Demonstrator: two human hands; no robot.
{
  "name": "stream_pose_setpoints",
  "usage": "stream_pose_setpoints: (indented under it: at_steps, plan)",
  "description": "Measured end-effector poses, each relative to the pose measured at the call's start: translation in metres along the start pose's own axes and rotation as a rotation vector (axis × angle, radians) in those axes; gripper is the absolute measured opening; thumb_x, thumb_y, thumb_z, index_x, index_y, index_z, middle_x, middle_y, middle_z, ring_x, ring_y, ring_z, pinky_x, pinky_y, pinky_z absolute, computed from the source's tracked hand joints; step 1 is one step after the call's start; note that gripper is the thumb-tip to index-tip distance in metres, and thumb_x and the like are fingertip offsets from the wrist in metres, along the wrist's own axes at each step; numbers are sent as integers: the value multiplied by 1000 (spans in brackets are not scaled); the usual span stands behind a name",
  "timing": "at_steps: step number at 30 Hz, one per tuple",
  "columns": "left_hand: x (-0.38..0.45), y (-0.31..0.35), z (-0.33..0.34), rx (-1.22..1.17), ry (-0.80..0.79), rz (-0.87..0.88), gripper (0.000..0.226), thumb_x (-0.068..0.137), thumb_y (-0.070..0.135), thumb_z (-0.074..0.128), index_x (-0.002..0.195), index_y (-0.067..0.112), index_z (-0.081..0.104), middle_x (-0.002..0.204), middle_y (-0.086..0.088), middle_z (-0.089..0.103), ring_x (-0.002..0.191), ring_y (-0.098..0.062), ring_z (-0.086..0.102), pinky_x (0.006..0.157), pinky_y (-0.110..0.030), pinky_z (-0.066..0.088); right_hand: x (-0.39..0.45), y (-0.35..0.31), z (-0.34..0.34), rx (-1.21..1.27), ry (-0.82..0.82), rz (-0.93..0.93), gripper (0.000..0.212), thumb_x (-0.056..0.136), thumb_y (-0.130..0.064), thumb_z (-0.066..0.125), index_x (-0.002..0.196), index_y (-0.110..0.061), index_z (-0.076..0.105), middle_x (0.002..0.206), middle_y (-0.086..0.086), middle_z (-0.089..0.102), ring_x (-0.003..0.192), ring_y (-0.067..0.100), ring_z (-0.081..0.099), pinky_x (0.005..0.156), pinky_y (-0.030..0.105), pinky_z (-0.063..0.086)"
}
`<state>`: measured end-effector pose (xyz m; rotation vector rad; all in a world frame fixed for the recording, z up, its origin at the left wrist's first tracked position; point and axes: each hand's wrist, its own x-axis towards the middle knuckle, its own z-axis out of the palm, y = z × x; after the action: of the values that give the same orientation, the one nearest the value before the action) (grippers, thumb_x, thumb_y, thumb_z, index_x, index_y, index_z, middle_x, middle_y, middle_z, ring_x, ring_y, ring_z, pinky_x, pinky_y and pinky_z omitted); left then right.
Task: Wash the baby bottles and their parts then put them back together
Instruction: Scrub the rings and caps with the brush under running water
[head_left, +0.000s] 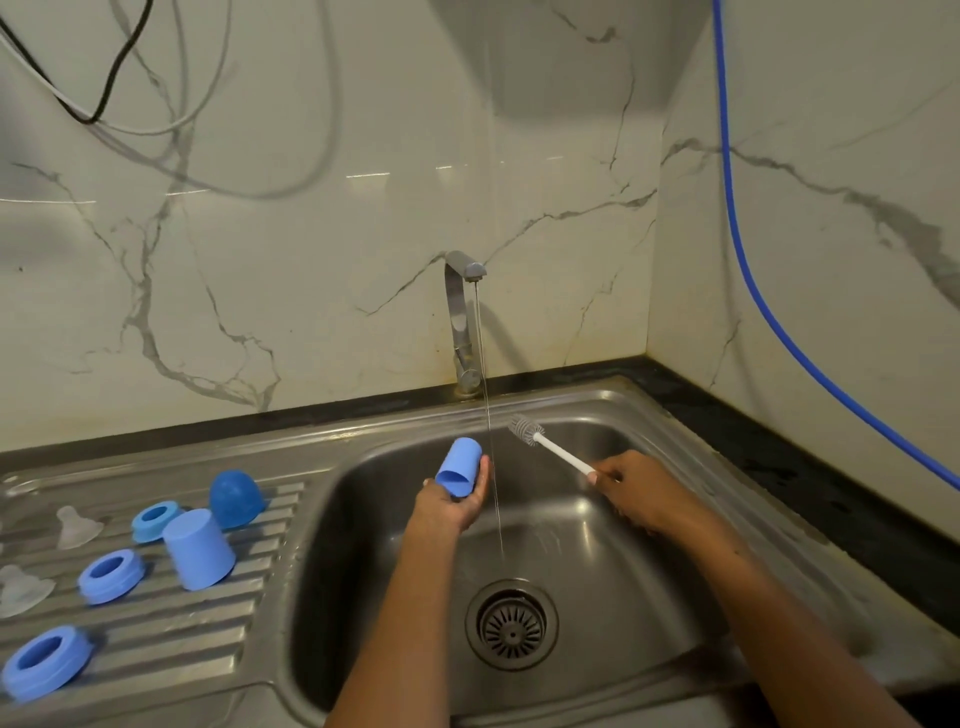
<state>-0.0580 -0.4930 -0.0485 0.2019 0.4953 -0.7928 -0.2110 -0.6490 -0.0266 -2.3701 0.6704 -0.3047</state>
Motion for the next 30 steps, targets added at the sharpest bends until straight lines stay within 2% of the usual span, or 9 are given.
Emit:
stream_pose_setpoints:
  at_steps: [3,7,12,19,21,24,26,28,30]
  plan:
    - [0,-7,3,-15,32,-34,52,101,32,42,141,-1,32,139,-26,40,124,-35,48,99,-38,48,2,0,-2,-27,0,6,29,99,-29,50,113,-13,70,72,3,60,66,16,55,67,31,46]
    - [6,-13,11,-38,46,-66,48,101,29,42,139,0,37,137,-22,45,121,-33,52,97,-37,49,3,3,-3,-74,-23,25,29,98,-30,51,104,-10,71,73,4,60,70,22,59,69,33,50]
    - [20,-18,12,-59,71,-51,45,101,25,40,137,-2,39,134,-22,49,118,-33,55,98,-38,49,5,4,-5,-89,-30,32,28,98,-32,51,95,-13,71,65,-2,55,64,17,54,66,29,46]
    - [29,-20,18,-7,-5,-41,47,98,20,51,141,4,37,137,-20,47,121,-32,53,103,-42,44,6,5,-6,-117,-55,35,27,98,-34,51,91,-15,70,72,1,58,76,21,59,77,35,51]
    - [28,-18,26,31,-45,-45,48,97,16,53,141,3,37,137,-21,46,123,-34,51,105,-45,41,6,6,-7,-121,-61,38,27,98,-34,51,85,-17,68,70,1,57,72,19,58,75,35,51]
    - [25,-15,31,93,-81,-24,49,95,14,56,139,0,40,136,-22,49,124,-33,51,107,-44,39,6,7,-8,-117,-62,38,29,98,-34,51,88,-13,69,66,-1,55,66,16,54,69,33,48]
    - [29,-15,20,152,-52,16,48,93,19,59,136,2,43,129,-17,55,117,-28,57,103,-36,45,7,7,-7,-121,-73,42,30,98,-34,50,93,-12,70,65,-1,55,64,15,54,67,30,46]
    - [30,-15,15,256,50,101,45,91,23,63,129,5,49,118,-11,62,104,-19,63,94,-24,51,6,5,-7,-139,-87,45,29,98,-33,50,95,-13,70,65,-1,56,59,13,53,65,30,46]
    - [31,-10,17,130,4,-2,46,92,17,61,133,1,46,127,-17,57,115,-28,58,102,-34,46,7,5,-6,-144,-86,43,29,98,-34,50,92,-14,69,63,-1,55,55,11,51,61,28,45]
